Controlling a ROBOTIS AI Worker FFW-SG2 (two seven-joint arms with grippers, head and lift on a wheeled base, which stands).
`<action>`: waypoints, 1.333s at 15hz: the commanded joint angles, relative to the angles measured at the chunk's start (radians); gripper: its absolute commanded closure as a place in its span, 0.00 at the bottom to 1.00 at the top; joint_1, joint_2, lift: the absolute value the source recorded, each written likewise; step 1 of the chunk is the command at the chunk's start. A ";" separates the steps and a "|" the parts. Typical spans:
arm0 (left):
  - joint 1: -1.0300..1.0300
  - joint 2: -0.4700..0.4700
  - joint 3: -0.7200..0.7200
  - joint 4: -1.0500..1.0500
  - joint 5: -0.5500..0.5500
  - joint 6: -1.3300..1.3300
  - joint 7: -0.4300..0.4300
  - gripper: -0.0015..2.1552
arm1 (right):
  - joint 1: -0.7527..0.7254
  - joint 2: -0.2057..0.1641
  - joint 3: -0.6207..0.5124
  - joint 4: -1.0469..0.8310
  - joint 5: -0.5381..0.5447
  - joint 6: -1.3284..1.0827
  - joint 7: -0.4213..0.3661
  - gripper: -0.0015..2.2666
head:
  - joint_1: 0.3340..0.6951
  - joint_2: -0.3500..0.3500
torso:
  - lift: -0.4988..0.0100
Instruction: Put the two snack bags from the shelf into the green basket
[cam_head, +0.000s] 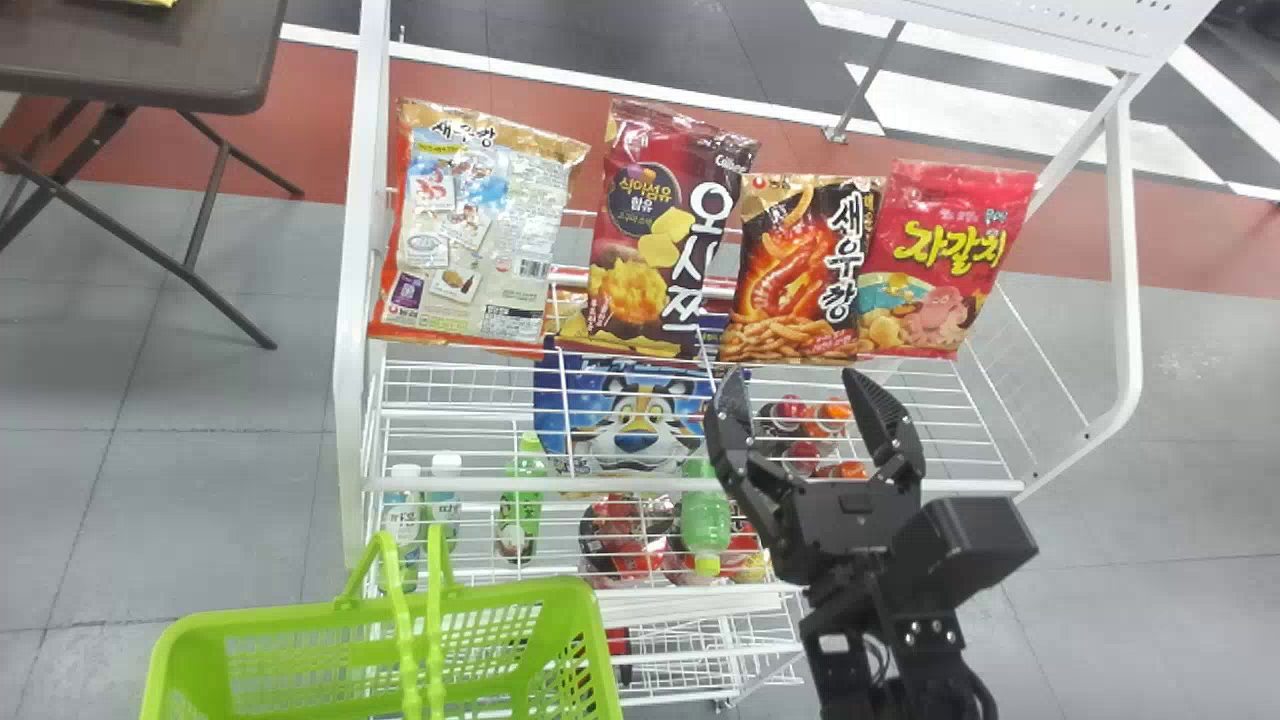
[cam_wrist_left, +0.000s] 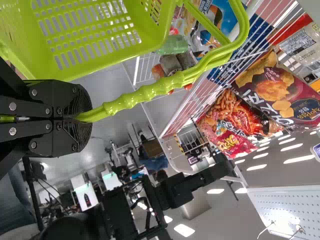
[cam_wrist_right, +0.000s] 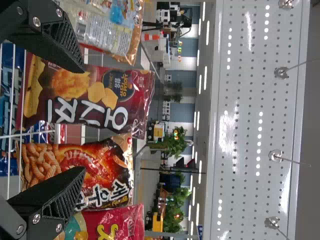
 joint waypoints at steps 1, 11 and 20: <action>0.005 0.000 0.001 -0.002 -0.001 0.003 0.000 0.88 | -0.076 -0.004 -0.035 0.053 -0.001 0.027 0.011 0.06 | 1.00 0.00 | 0.96; 0.012 -0.001 0.004 0.002 -0.018 0.009 0.017 0.88 | -0.455 -0.041 -0.143 0.369 -0.034 0.208 0.144 0.06 | 1.00 0.00 | 0.96; 0.011 -0.001 0.005 0.009 -0.021 0.015 0.018 0.88 | -0.611 -0.076 -0.143 0.593 -0.032 0.183 0.155 0.06 | 1.00 0.00 | 0.96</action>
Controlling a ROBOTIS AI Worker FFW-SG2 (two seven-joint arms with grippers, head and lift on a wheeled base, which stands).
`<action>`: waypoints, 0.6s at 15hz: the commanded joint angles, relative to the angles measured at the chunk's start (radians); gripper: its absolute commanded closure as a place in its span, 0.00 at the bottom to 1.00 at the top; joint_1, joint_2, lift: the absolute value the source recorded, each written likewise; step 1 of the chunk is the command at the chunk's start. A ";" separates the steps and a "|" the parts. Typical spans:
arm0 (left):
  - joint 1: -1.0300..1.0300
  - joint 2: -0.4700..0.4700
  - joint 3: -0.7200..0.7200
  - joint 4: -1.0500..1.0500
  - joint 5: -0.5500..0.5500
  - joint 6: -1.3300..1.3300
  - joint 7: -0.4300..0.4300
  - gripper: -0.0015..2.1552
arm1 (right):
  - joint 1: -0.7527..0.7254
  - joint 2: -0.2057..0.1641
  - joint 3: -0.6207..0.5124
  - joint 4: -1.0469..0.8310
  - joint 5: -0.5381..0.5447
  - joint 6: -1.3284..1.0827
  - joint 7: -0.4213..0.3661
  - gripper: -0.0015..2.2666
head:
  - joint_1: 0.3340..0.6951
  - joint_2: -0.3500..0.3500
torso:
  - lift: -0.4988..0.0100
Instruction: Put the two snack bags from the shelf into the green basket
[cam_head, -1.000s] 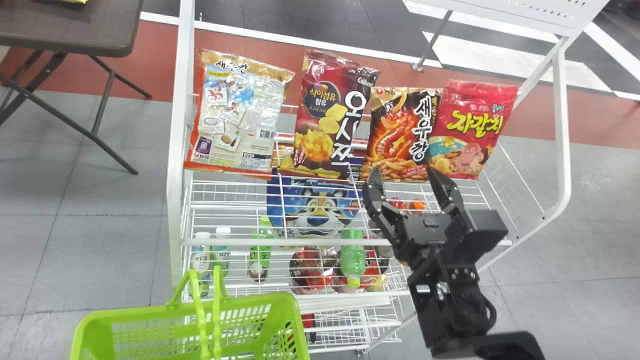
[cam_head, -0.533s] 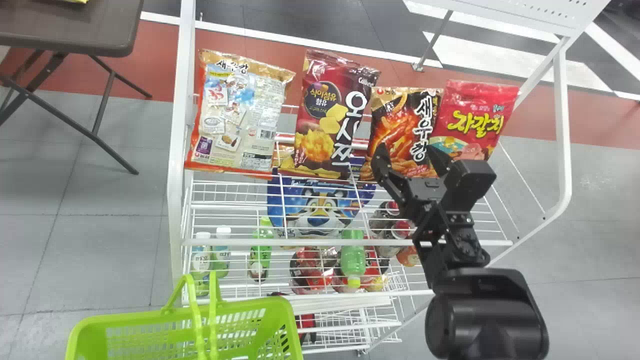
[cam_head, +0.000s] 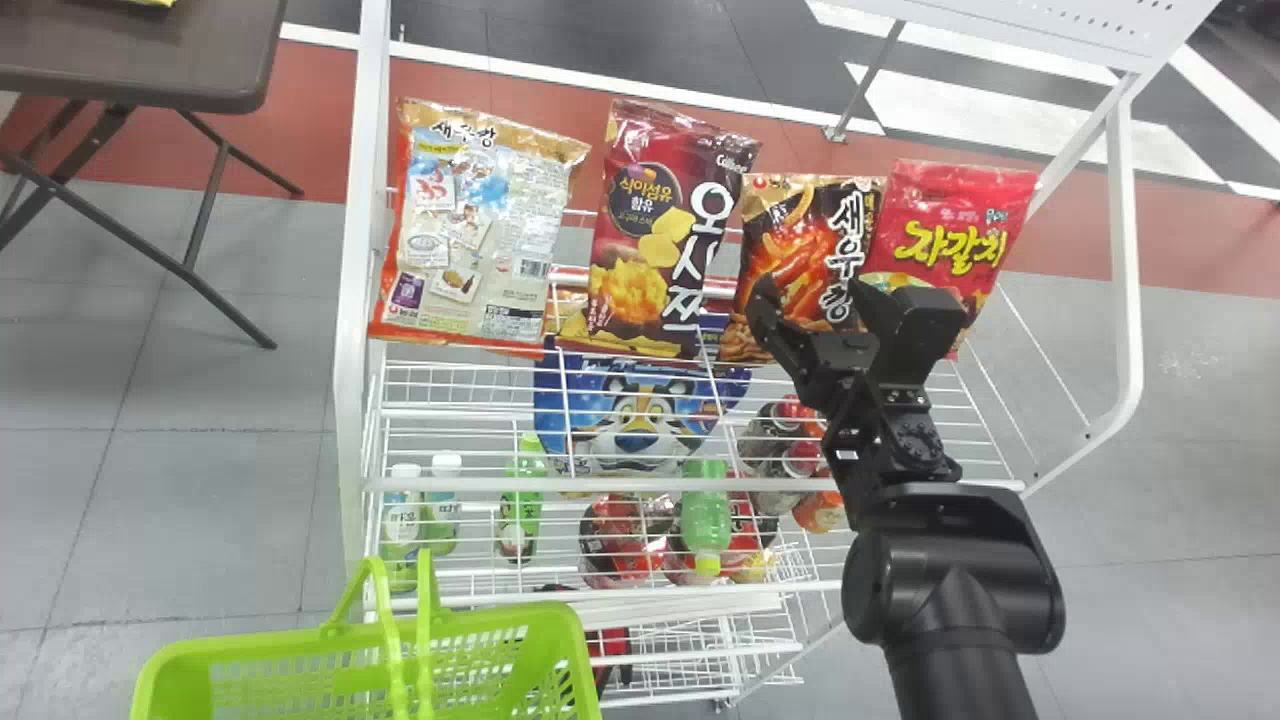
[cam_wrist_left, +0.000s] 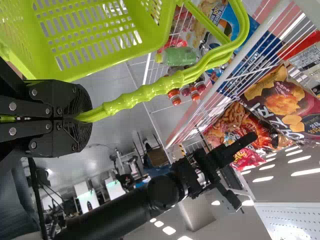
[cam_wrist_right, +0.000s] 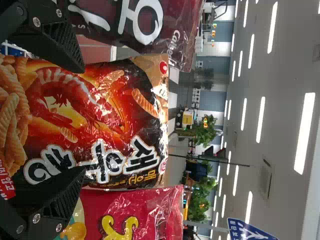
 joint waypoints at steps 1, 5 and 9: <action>0.000 0.000 0.000 0.000 0.000 0.000 0.000 0.88 | -0.032 -0.005 0.001 0.041 0.002 -0.006 0.003 0.06 | 1.00 0.00 | 0.96; -0.006 0.002 0.000 0.003 0.000 0.000 -0.002 0.88 | -0.089 -0.014 0.003 0.098 0.019 -0.018 0.012 0.09 | 1.00 0.00 | 0.96; -0.006 0.003 0.005 0.002 0.000 0.000 -0.003 0.88 | -0.093 -0.014 0.011 0.099 0.005 0.050 0.015 0.58 | 1.00 0.00 | 0.96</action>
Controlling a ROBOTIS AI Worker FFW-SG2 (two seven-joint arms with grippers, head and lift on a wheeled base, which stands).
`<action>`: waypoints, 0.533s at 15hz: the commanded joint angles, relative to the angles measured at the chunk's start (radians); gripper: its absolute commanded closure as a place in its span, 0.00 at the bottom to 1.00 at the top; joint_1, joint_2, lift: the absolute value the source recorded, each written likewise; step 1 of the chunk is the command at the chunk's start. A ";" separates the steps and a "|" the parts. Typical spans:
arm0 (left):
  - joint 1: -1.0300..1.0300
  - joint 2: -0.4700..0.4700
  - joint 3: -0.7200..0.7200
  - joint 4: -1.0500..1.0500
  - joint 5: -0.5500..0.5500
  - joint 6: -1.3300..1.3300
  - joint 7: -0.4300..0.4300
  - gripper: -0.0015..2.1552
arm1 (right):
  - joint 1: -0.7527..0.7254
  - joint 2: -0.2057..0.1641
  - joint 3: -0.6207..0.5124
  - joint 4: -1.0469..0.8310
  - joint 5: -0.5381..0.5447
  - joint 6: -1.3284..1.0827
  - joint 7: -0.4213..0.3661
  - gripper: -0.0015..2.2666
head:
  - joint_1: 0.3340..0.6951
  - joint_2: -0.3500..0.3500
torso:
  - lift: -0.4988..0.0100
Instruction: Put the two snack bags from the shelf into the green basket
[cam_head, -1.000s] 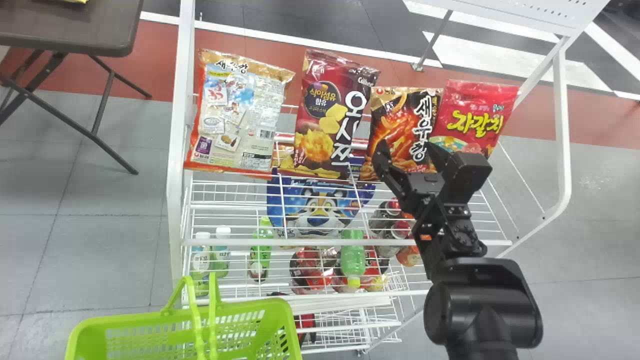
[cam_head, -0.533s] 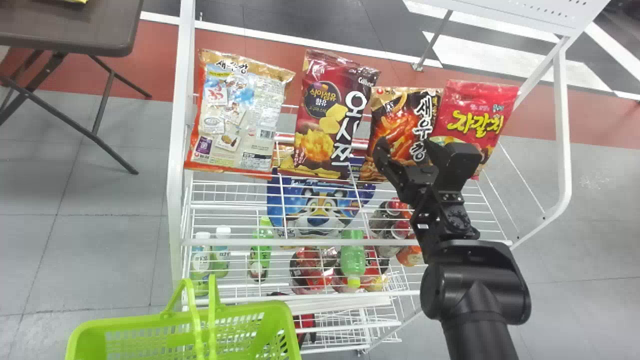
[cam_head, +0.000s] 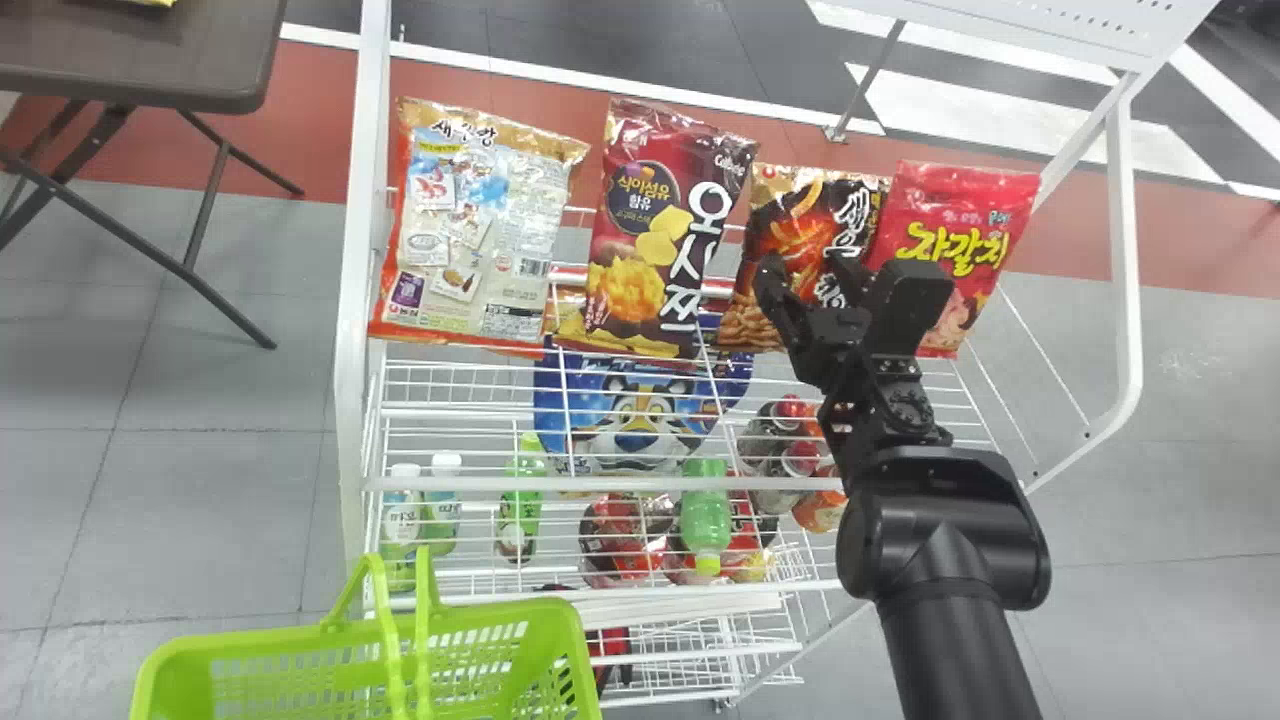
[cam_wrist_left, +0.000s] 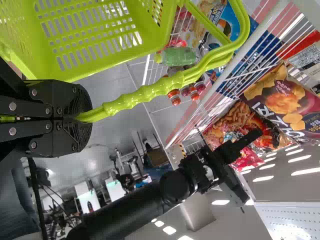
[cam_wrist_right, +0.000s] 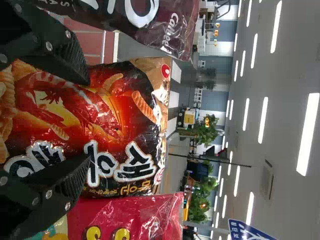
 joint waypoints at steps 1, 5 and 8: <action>0.000 0.002 0.002 -0.001 0.000 0.000 0.000 0.88 | 0.000 0.002 0.003 -0.004 -0.010 0.047 0.000 0.78 | 1.00 0.00 | 0.96; -0.003 0.002 0.001 -0.003 0.000 0.000 0.002 0.88 | 0.024 0.008 0.002 -0.044 -0.010 0.029 -0.023 0.89 | 1.00 0.00 | 0.96; -0.005 0.002 0.002 -0.005 0.000 0.006 0.003 0.88 | 0.037 0.008 -0.004 -0.079 -0.012 0.023 -0.023 0.89 | 1.00 0.00 | 0.96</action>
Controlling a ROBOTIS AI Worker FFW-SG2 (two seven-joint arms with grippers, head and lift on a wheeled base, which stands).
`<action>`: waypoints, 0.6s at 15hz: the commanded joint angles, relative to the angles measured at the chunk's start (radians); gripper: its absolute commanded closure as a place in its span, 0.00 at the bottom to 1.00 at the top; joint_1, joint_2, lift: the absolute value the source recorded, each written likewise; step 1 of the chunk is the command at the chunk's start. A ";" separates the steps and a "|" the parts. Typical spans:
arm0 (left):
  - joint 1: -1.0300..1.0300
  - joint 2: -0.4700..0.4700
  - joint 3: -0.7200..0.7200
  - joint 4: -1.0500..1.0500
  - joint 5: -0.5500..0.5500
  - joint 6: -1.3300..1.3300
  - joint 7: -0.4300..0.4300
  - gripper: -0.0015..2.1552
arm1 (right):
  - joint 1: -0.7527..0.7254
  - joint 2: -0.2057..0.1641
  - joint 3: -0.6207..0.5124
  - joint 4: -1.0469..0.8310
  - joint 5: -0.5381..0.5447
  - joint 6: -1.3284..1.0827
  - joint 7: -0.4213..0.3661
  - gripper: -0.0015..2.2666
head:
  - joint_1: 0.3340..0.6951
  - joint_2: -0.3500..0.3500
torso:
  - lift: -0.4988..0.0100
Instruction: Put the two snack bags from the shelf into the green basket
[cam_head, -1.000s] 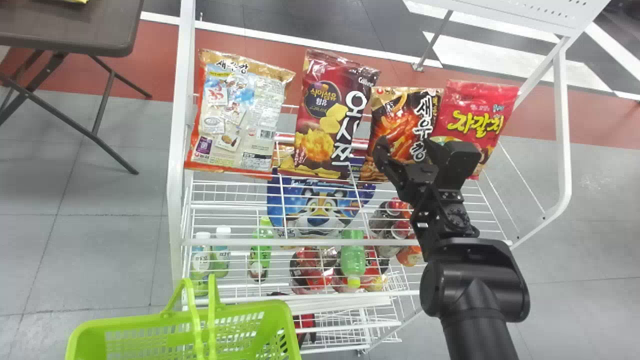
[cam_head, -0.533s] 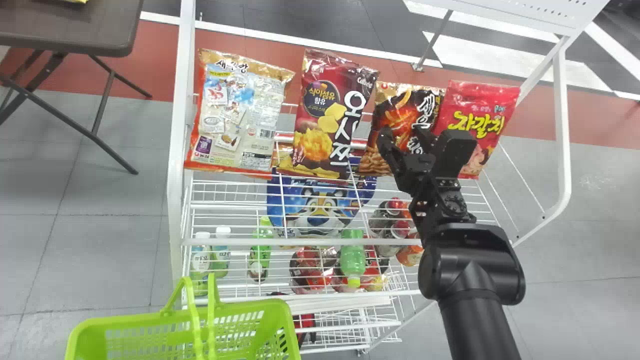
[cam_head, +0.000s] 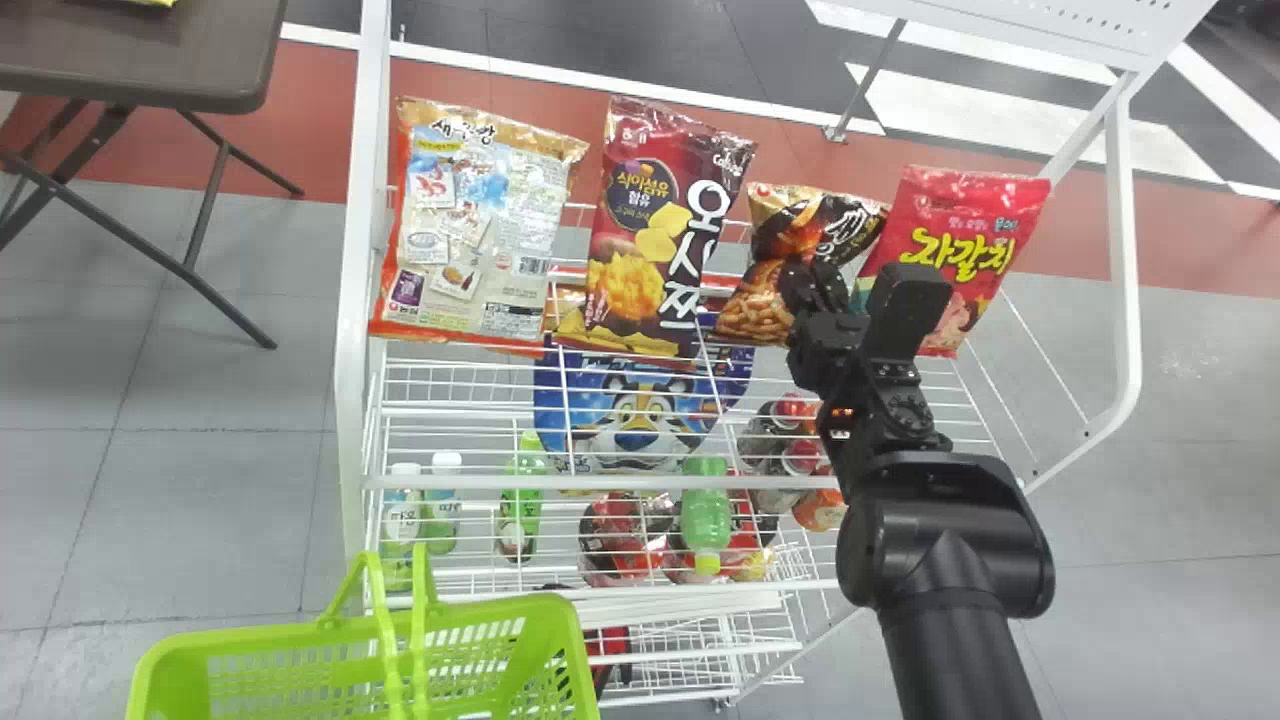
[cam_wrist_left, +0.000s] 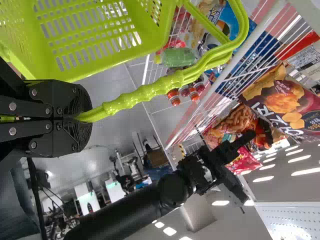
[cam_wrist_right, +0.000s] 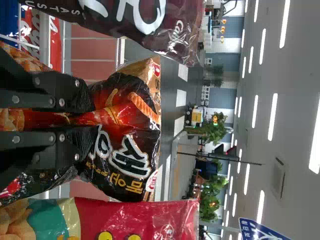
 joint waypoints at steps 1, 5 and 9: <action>-0.002 0.000 0.000 -0.001 0.000 0.004 0.000 0.88 | 0.007 0.000 -0.005 -0.018 -0.012 -0.020 0.008 0.89 | 1.00 0.00 | 0.96; -0.010 -0.002 -0.001 0.002 0.000 0.007 0.002 0.88 | 0.052 0.000 -0.010 -0.099 -0.032 -0.017 0.020 0.89 | 1.00 0.00 | 0.96; -0.011 -0.003 -0.005 0.000 -0.002 0.010 0.003 0.88 | 0.104 0.000 -0.013 -0.211 -0.069 0.036 0.023 0.89 | 1.00 0.00 | 0.96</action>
